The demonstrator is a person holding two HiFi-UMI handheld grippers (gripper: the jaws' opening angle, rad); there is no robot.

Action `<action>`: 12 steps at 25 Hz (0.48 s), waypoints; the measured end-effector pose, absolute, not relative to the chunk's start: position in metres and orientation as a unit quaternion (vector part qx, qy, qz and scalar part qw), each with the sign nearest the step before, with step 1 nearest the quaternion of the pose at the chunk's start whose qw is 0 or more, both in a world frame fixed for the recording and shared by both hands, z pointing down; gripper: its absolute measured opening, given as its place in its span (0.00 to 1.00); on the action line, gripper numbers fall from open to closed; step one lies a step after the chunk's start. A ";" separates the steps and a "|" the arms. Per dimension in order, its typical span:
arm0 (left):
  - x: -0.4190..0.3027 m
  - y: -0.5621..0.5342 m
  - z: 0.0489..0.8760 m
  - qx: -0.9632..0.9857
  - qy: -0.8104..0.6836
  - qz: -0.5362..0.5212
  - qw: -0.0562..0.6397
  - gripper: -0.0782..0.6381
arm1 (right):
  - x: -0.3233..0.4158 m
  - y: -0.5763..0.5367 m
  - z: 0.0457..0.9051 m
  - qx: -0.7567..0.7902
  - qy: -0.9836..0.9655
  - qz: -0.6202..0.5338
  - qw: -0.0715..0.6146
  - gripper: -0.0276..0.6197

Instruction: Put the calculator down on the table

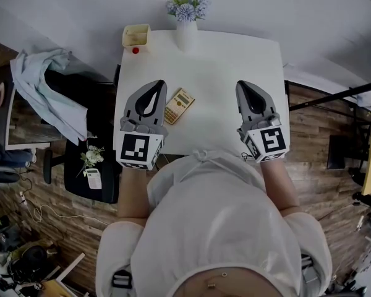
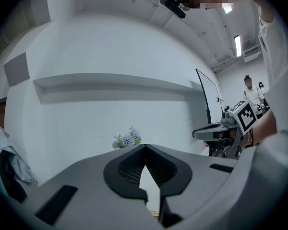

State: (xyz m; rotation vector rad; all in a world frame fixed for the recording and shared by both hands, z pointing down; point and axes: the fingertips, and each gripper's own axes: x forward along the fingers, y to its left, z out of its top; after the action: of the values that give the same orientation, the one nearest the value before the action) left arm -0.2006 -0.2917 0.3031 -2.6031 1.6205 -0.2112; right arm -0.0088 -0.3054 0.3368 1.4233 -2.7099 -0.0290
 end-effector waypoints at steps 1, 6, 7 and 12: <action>-0.200 -0.291 0.304 -0.846 0.527 -0.069 0.029 0.13 | -0.009 -0.305 0.338 0.464 -0.885 -0.009 0.042 0.05; -0.200 -0.291 0.302 -0.847 0.527 -0.065 0.016 0.13 | -0.012 -0.302 0.339 0.462 -0.886 -0.005 0.044 0.05; -0.200 -0.290 0.302 -0.847 0.527 -0.064 0.017 0.13 | -0.012 -0.301 0.339 0.462 -0.886 -0.004 0.044 0.05; -0.198 -0.291 0.303 -0.849 0.524 -0.064 0.019 0.13 | -0.014 -0.301 0.338 0.460 -0.887 -0.008 0.040 0.05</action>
State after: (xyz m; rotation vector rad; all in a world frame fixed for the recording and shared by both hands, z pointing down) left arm -0.1979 -0.2914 0.3030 -2.6361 1.6269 -0.1992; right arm -0.0136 -0.3011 0.3376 1.4097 -2.7173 -0.0239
